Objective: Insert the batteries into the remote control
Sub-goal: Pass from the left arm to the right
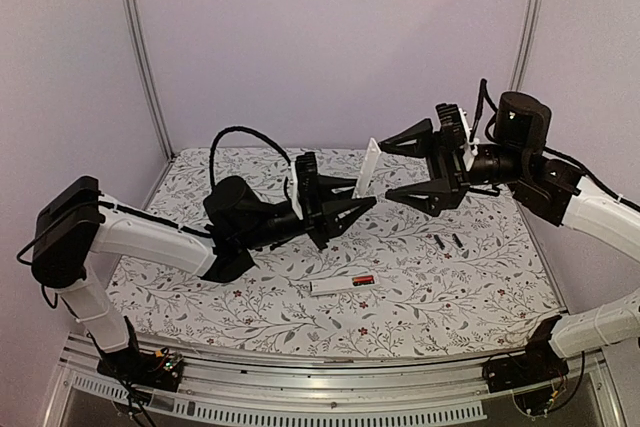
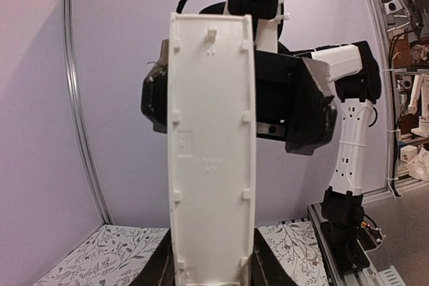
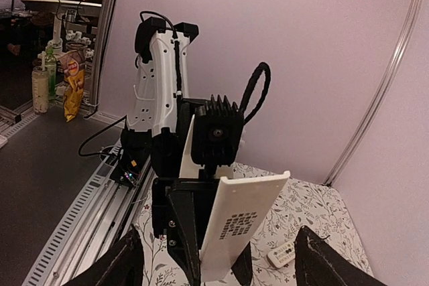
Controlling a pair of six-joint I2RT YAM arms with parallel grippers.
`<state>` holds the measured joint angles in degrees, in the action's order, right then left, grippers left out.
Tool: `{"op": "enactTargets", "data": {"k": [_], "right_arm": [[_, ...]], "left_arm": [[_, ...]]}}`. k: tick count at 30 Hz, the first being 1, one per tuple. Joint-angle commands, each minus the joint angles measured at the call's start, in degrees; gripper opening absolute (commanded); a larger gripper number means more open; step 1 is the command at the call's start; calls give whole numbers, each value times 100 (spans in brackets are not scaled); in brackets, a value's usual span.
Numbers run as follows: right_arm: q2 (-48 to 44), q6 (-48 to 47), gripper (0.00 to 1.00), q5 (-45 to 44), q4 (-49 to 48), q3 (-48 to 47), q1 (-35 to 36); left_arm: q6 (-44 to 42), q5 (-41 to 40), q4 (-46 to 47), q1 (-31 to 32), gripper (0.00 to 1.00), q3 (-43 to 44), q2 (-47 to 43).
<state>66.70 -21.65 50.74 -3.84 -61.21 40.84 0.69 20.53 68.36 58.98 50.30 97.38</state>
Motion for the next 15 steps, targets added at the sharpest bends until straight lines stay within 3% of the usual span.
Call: {"op": "enactTargets", "data": {"k": [1,15], "right_arm": [[347,-176,75,525,135,-232,-16],[826,439,59,955,-733,-287,167]], "left_arm": [[92,499,110,43,18,0,-69],[89,520,38,75,18,111,58]]}}
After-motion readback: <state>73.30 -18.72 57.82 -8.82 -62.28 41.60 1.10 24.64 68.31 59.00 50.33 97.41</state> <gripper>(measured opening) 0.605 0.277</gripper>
